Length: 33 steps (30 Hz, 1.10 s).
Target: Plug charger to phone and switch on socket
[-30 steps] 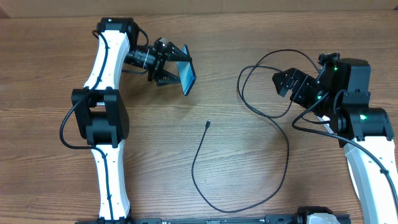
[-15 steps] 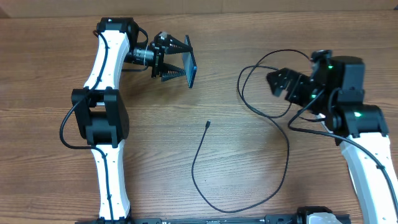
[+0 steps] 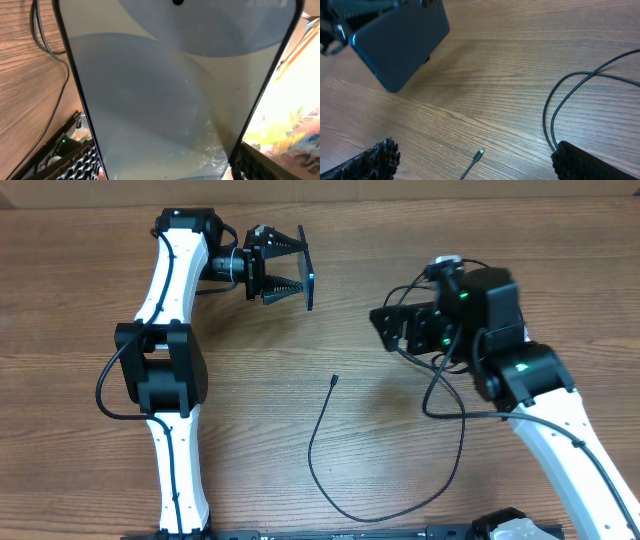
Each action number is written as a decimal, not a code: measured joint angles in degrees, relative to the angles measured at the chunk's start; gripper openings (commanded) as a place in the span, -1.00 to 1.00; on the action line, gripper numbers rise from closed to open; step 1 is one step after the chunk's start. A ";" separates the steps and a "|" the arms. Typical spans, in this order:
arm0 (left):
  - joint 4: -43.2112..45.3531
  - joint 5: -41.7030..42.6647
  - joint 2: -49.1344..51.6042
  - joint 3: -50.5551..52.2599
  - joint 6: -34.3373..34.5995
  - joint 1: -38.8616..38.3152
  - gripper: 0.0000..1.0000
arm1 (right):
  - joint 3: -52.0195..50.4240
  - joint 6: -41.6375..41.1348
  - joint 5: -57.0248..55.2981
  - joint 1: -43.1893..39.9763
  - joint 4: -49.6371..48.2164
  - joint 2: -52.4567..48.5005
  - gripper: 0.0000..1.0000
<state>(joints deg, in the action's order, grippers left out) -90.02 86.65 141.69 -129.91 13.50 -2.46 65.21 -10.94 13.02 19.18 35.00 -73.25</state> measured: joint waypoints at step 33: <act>0.00 0.39 0.00 0.00 0.09 0.00 0.42 | 9.70 -9.07 -20.17 20.44 -7.37 -11.52 0.99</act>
<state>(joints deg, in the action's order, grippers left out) -90.02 87.05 141.69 -129.91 13.58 -2.46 74.91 -20.01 -7.16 39.62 27.64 -84.77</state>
